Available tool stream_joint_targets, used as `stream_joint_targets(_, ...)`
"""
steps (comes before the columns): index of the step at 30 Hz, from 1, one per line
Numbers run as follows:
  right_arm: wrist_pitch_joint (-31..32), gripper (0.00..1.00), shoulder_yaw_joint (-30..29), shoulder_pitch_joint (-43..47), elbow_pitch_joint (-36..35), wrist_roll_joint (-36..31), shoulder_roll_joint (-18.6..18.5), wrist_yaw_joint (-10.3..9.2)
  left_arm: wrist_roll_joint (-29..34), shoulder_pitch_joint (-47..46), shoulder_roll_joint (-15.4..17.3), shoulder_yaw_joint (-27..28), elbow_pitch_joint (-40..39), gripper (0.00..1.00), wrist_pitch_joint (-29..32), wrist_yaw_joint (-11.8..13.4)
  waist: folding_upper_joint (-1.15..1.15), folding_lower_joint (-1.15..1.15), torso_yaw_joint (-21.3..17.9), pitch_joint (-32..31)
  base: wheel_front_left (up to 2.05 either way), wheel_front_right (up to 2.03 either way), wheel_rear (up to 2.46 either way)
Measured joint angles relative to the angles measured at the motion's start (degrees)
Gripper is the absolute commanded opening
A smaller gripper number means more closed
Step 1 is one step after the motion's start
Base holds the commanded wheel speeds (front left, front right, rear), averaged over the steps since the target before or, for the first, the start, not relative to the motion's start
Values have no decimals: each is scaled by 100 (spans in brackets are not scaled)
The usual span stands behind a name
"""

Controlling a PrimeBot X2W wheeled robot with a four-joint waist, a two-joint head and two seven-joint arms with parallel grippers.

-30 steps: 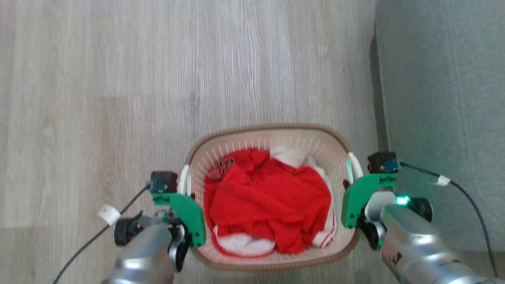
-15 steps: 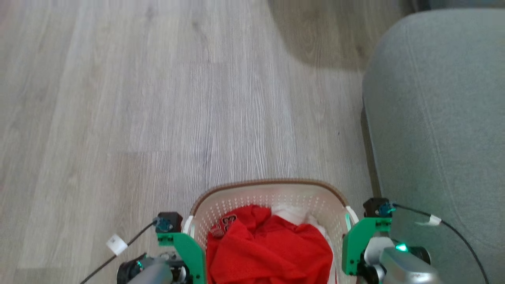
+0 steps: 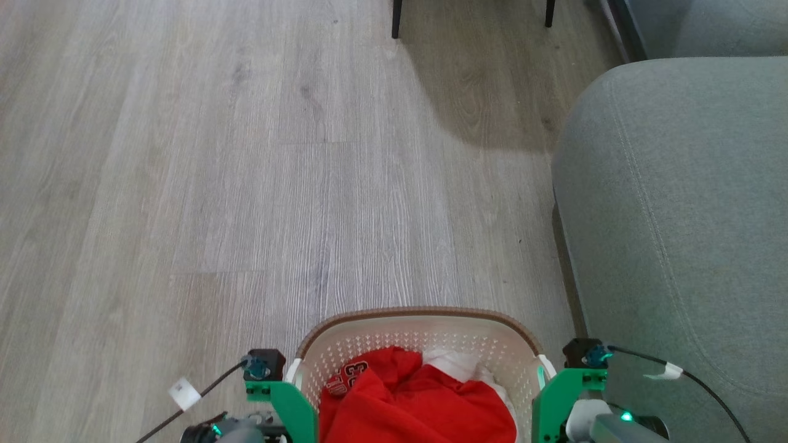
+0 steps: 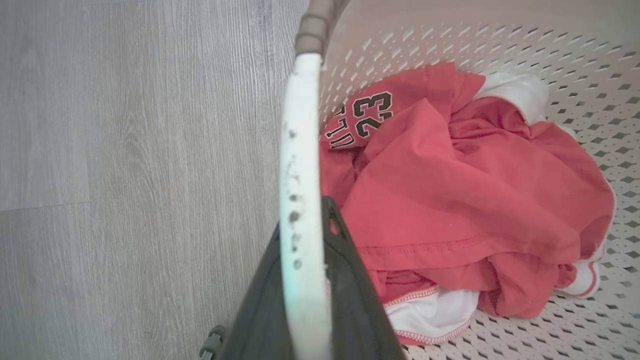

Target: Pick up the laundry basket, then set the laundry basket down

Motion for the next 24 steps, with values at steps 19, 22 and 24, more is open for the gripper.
stream_joint_targets(19, -90, 0, 601, 18, 38, 581, -2, -1, -200, 8, 18, -219, 24, 0, 42, 5, 0, 0, -21, 15, 0, 0, 0)
stream_joint_targets(22, -104, 0, 673, 15, 52, 661, -2, -1, -215, 7, 18, -246, 24, 0, 42, 9, 0, 1, -21, 29, 0, 0, 0)
stream_joint_targets(24, -112, 0, 714, 10, 55, 710, -2, -1, -259, 7, 19, -266, 26, 0, 43, 10, 0, 0, -22, 45, 0, 0, 0)
